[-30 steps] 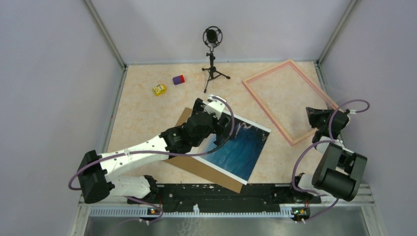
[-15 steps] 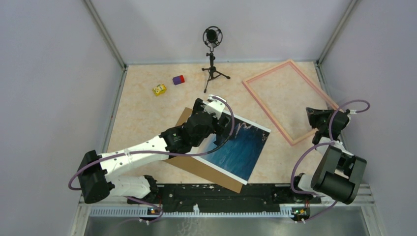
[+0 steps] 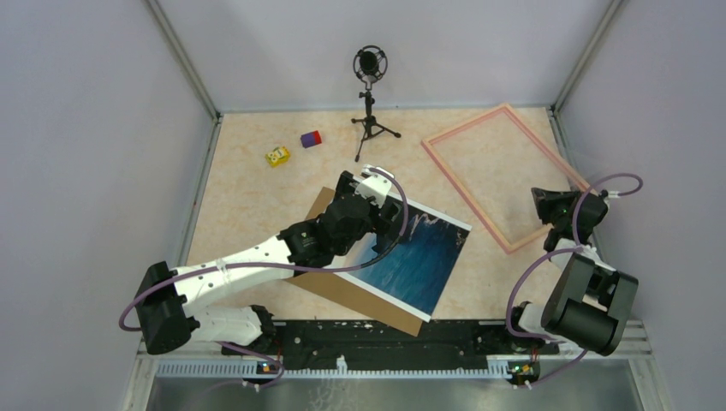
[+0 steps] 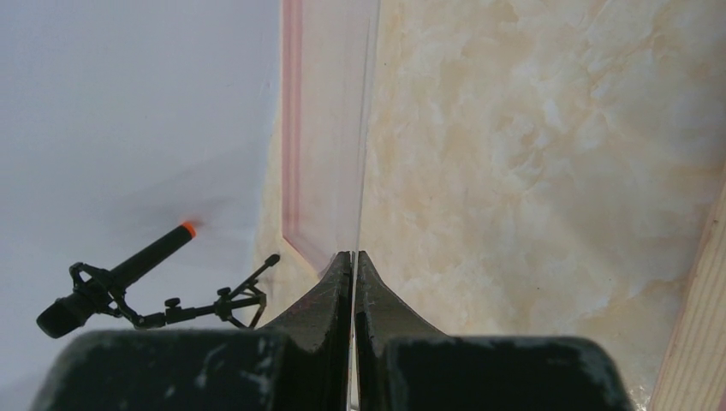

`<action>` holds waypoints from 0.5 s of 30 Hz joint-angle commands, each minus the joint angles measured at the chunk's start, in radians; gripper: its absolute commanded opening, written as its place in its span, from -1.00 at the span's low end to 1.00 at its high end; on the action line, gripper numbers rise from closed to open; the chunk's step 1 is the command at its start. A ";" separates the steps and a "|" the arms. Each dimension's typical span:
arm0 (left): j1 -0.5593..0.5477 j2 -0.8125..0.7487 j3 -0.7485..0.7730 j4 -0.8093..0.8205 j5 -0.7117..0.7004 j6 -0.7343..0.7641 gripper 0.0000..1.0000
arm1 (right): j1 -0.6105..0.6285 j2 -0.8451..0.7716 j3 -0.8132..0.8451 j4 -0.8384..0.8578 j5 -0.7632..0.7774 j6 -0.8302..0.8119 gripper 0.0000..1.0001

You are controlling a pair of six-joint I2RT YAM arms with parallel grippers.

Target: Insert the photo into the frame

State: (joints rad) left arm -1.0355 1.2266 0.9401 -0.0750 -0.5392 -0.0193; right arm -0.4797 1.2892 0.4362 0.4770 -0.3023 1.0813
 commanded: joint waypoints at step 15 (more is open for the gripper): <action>0.002 -0.009 -0.001 0.034 0.007 0.002 0.98 | -0.049 -0.011 -0.005 0.017 -0.060 -0.038 -1.00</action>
State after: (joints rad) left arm -1.0355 1.2266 0.9401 -0.0750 -0.5388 -0.0193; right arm -0.5137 1.2892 0.4362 0.4629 -0.3447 1.0672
